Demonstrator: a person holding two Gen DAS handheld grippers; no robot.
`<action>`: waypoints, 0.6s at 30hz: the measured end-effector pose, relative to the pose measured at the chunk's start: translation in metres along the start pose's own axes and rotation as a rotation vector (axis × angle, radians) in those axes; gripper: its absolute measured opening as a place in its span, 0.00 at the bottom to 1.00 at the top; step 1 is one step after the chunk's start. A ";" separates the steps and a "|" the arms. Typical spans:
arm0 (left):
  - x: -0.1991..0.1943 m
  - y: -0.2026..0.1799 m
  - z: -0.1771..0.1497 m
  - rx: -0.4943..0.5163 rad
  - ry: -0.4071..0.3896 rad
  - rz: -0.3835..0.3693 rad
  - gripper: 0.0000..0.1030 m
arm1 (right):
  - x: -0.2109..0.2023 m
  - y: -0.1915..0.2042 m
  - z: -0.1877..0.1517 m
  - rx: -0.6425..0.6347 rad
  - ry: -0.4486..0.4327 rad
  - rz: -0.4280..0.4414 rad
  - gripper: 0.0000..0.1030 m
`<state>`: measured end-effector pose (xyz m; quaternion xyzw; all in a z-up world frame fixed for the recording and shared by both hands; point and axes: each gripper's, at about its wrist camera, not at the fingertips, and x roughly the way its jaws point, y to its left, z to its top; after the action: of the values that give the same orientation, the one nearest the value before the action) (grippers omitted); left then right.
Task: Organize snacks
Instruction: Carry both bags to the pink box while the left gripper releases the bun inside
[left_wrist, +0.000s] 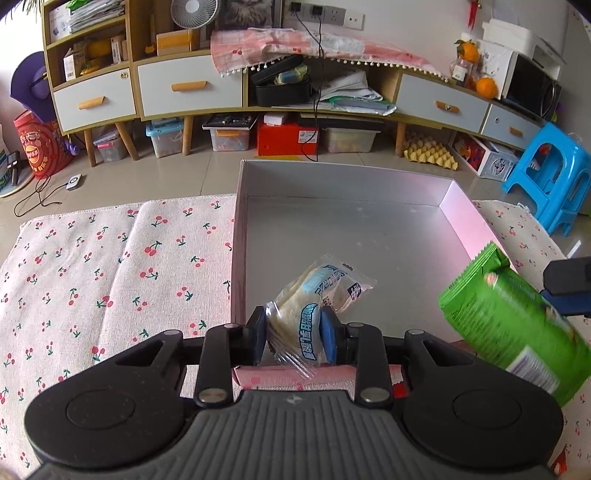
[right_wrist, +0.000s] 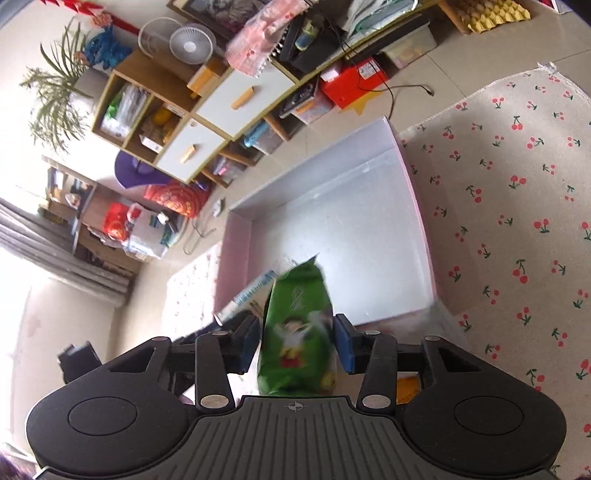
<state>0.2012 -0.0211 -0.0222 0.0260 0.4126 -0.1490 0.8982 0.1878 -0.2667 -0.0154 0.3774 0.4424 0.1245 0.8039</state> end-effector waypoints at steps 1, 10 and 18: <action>-0.001 0.001 0.000 -0.009 0.002 -0.007 0.27 | -0.001 -0.003 0.001 0.024 0.006 -0.007 0.37; -0.002 0.005 -0.004 -0.013 -0.021 -0.037 0.26 | 0.007 0.020 -0.009 -0.100 0.038 -0.027 0.46; -0.003 0.013 -0.006 -0.012 -0.017 -0.089 0.26 | 0.040 0.056 -0.050 -0.491 0.175 -0.134 0.79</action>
<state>0.1987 -0.0066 -0.0249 0.0007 0.4065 -0.1864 0.8944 0.1780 -0.1818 -0.0166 0.1287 0.4908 0.2067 0.8366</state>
